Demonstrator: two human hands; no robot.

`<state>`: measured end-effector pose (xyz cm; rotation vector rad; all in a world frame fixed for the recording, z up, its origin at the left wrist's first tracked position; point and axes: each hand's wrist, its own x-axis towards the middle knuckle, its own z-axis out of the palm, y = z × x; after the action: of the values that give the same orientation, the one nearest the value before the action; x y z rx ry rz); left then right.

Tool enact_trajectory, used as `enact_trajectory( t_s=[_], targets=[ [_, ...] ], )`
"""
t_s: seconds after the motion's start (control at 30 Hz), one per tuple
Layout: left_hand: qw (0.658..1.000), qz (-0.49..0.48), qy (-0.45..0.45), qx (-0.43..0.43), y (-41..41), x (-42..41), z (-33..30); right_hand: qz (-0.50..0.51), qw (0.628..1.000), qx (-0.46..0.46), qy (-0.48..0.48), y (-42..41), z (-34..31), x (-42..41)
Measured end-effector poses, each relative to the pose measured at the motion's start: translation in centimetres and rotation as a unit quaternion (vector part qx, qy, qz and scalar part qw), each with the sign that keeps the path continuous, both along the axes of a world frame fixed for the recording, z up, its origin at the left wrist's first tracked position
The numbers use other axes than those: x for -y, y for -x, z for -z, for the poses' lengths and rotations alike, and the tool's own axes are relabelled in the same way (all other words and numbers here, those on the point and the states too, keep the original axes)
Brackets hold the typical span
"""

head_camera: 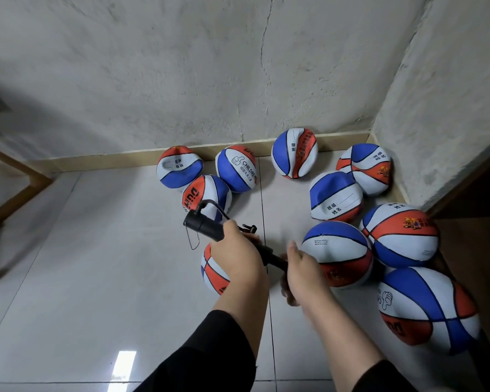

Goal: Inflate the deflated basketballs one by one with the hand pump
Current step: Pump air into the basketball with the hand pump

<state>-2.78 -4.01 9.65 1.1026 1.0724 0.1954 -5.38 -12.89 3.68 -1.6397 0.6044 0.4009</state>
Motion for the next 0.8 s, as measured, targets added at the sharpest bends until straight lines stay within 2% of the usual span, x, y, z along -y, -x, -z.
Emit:
enact_trajectory(
  t_s=[0.2, 0.33, 0.5, 0.7, 0.8],
  targets=[
    [1.000, 0.019, 0.015, -0.006, 0.3, 0.3, -0.3, -0.030, 0.998, 0.040, 0.027, -0.3, -0.6, -0.6],
    [0.999, 0.048, 0.020, -0.003, -0.4, 0.4, -0.8, -0.010, 1.000, 0.011, 0.013, -0.1, -0.3, 1.1],
    [1.000, 0.001, -0.007, 0.014, -1.3, -1.6, -0.3, 0.042, 0.998, -0.045, -0.018, 1.2, 0.5, 4.7],
    [0.999, -0.009, 0.032, 0.000, -0.9, -1.2, -0.3, 0.046, 0.999, -0.026, -0.008, 0.5, -0.1, 4.2],
    [0.998, 0.000, 0.053, 0.015, -0.9, -0.4, -0.4, 0.018, 1.000, -0.008, 0.023, -0.2, -0.1, 2.9]
  ],
)
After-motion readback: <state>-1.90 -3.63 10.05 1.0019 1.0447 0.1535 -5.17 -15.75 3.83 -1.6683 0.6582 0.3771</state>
